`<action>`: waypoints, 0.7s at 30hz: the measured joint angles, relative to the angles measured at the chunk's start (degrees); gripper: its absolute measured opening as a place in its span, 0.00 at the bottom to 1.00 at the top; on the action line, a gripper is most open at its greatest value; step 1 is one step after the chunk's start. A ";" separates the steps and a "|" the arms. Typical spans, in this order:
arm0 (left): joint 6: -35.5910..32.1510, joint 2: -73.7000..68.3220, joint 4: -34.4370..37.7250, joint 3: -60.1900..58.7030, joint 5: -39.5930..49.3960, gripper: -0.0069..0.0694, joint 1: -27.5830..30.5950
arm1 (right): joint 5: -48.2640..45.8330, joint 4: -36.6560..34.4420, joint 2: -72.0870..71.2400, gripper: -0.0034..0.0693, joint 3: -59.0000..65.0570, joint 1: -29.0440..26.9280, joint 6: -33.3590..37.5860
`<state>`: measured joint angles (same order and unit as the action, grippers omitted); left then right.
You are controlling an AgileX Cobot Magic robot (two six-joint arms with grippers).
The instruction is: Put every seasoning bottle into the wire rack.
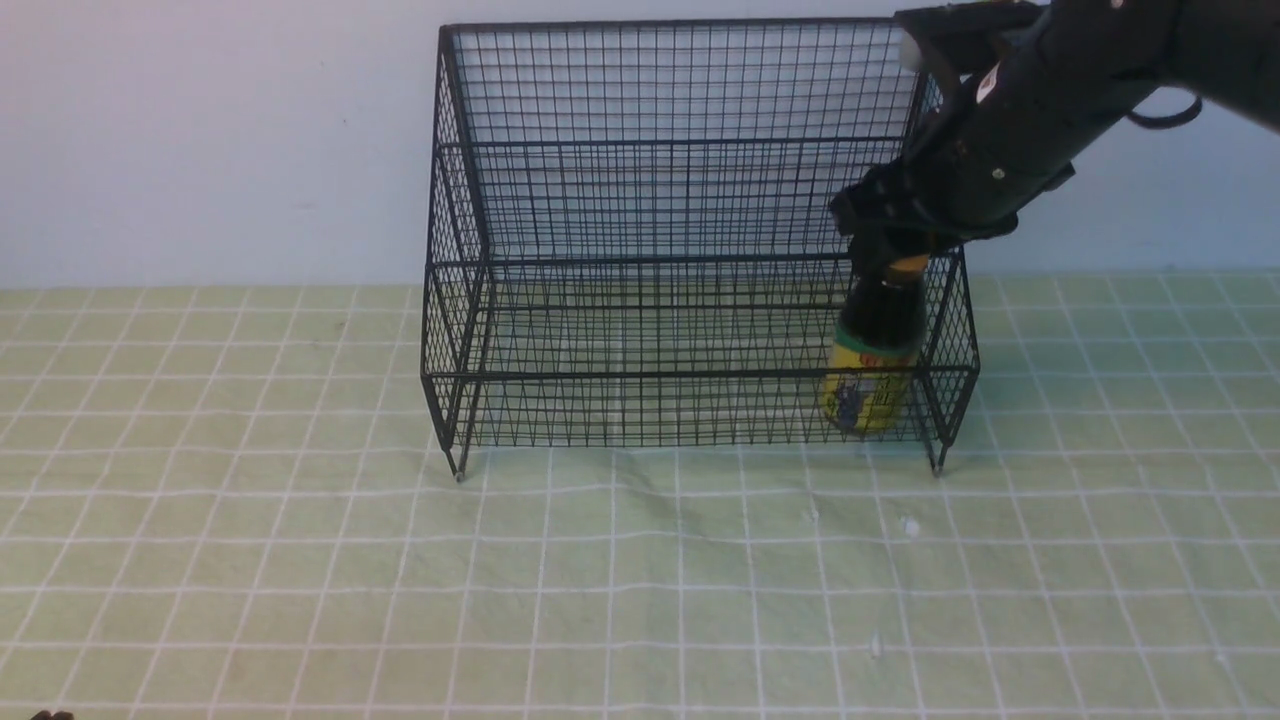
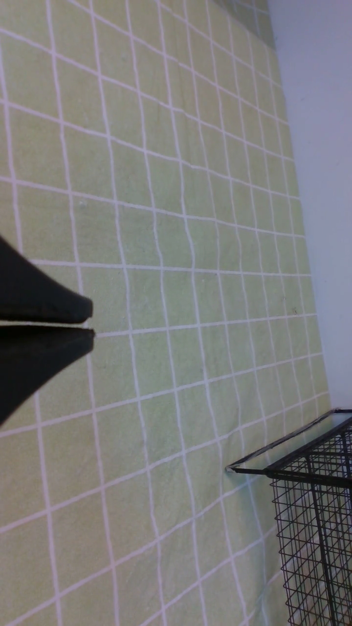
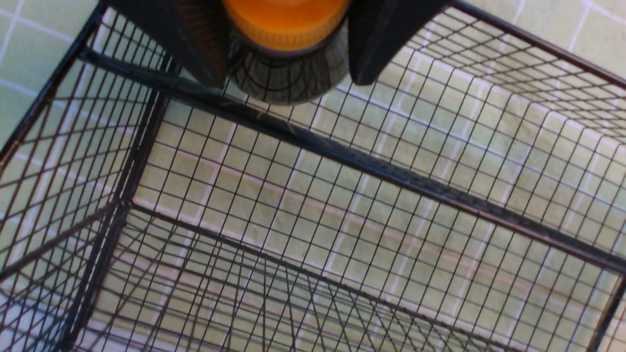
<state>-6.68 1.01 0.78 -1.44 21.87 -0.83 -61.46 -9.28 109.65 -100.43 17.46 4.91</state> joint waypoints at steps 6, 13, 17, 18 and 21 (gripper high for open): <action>0.00 0.00 0.00 0.00 0.00 0.08 0.00 | -2.82 1.04 -4.51 0.73 0.00 0.00 -2.90; 0.00 0.00 0.00 0.00 0.00 0.08 0.00 | -10.17 6.59 -18.48 0.67 0.07 0.00 -6.31; 0.00 0.00 0.00 0.00 0.00 0.08 0.00 | -10.38 9.28 -29.43 0.44 2.24 0.00 -9.55; 0.00 0.00 0.00 0.00 0.00 0.08 0.00 | -10.46 10.14 -32.90 0.37 3.48 0.00 -10.73; 0.00 0.00 0.00 0.00 0.00 0.08 0.00 | -10.51 11.32 -46.33 0.14 9.98 0.00 -13.41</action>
<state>-6.68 1.01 0.78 -1.44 21.87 -0.83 -71.97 2.04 63.32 -90.45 17.46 -8.50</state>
